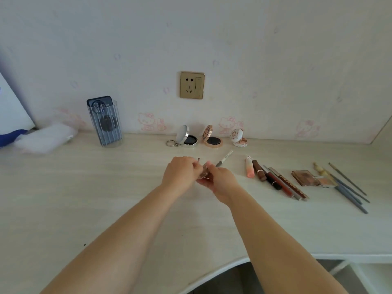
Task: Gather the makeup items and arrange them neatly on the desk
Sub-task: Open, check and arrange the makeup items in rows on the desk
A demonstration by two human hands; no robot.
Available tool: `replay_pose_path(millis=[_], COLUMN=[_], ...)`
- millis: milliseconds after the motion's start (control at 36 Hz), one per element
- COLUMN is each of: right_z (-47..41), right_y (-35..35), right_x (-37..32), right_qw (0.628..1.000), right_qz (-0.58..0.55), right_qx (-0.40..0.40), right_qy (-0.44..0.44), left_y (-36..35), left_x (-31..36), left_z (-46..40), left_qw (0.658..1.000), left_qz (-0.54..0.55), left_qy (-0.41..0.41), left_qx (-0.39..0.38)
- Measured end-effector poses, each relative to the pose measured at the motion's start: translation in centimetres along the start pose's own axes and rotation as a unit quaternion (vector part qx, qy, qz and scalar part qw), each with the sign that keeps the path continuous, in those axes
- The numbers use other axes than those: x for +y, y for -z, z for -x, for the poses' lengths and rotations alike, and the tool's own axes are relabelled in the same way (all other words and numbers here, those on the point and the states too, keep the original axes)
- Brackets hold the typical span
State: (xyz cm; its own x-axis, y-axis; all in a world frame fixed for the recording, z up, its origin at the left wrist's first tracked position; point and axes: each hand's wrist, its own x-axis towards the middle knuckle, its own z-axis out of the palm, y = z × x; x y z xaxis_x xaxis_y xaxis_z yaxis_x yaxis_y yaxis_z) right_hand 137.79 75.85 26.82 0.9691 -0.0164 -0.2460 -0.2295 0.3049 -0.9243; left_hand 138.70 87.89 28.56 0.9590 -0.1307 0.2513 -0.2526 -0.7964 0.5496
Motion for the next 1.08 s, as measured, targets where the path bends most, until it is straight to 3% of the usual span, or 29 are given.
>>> replay_pose_path(millis=[194,389,611,750,806,889,1083], right_z=[0.0,-0.6,-1.6,-2.8,-3.2,-3.7,-6.2], right_y=[0.2,0.2,-0.3,-0.3,-0.2,0.0,-0.2], right_x=[-0.1,0.4,0.8,1.6,1.8,1.5,2.0], right_qw=[0.994,0.992,0.995,0.987,0.958,0.876,0.726], right_qz=[-0.103,-0.119,-0.087,0.141,0.273,0.465,0.67], right_qx=[-0.027,0.003,0.021,0.081,0.073,0.038,0.05], right_qy=[-0.026,-0.029,-0.045,0.004,0.051,0.122,0.147], left_y=[1.1,0.9,0.3,0.2,0.0,-0.4,-2.1], left_x=[-1.3,-2.5,-4.8,-6.0,-6.4,-7.1,-8.9], left_z=[-0.5,0.0,-0.4,-1.4,-1.9,-2.6,-4.3], left_qw=[0.968,0.924,0.94,0.959,0.965,0.971,0.978], left_qz=[0.235,0.36,0.324,0.272,0.253,0.229,0.201], left_qy=[0.075,0.105,0.035,0.033,0.033,0.033,0.028], left_qx=[-0.045,-0.077,-0.1,-0.07,-0.064,-0.061,-0.056])
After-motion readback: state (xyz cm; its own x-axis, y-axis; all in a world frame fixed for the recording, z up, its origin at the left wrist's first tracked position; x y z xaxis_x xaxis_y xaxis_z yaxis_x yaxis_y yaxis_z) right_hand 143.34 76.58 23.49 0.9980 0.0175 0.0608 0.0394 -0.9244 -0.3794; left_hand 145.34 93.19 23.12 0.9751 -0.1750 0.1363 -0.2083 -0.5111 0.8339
